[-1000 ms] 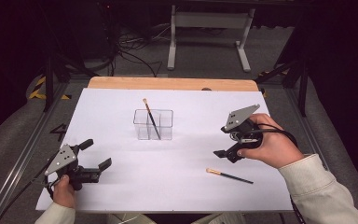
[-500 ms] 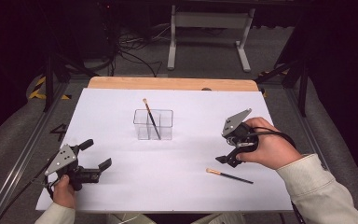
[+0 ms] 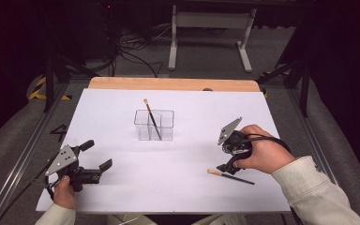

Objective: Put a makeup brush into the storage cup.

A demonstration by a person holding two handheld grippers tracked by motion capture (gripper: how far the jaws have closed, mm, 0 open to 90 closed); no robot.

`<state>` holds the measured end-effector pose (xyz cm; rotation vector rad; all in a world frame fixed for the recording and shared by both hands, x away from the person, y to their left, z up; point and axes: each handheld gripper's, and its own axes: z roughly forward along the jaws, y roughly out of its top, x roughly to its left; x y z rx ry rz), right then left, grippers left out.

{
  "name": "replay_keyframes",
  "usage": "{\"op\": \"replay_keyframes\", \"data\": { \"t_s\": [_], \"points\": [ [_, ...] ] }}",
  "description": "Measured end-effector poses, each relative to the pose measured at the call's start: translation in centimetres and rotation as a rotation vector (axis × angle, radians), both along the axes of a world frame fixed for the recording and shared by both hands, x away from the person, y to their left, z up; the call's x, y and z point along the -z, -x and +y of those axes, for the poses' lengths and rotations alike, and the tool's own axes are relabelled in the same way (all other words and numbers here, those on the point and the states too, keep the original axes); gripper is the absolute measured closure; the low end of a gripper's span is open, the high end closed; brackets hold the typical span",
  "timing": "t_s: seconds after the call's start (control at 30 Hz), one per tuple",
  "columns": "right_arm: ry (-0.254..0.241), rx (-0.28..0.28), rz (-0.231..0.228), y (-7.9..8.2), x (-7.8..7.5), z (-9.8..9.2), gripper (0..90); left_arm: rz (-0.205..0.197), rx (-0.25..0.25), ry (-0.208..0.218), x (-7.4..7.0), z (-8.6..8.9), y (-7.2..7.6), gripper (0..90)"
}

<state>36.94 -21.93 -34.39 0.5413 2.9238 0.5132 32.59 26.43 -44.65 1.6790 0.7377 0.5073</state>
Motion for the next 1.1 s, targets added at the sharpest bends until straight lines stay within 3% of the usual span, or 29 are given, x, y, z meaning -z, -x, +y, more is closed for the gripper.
{"op": "replay_keyframes", "data": {
  "t_s": [1.1],
  "points": [
    [0.162,-0.015,0.124,0.3,4.7,0.1,27.7,0.001,-0.005,-0.002,0.0,0.1,0.0,0.6]
  ]
}}
